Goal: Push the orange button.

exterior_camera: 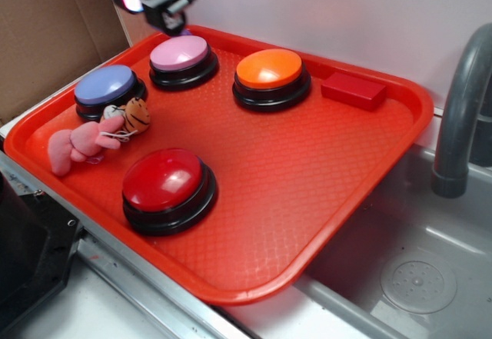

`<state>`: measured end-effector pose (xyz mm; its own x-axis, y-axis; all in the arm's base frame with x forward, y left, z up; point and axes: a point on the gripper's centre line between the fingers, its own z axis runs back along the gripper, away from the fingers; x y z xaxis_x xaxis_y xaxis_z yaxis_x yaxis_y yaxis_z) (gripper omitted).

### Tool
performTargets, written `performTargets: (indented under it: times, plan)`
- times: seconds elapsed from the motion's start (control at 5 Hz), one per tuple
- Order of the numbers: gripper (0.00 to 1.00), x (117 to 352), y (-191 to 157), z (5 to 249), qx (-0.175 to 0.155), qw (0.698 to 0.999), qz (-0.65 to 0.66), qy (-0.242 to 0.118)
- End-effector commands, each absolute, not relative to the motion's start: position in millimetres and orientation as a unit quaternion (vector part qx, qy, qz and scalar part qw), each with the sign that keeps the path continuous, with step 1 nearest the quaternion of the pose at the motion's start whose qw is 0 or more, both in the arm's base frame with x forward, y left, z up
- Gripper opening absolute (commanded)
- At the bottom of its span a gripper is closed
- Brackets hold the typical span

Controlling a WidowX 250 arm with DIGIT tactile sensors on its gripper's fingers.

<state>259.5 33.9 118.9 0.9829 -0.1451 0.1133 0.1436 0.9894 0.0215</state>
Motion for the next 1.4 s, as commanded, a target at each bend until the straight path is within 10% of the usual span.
performTargets:
  times: [0.0, 1.2]
  plan:
    - [1.0, 326.7, 3.7, 136.6, 0.0, 0.985, -0.139, -0.106]
    - [1.0, 338.4, -23.8, 59.4, -0.065, 0.991, 0.083, -0.084]
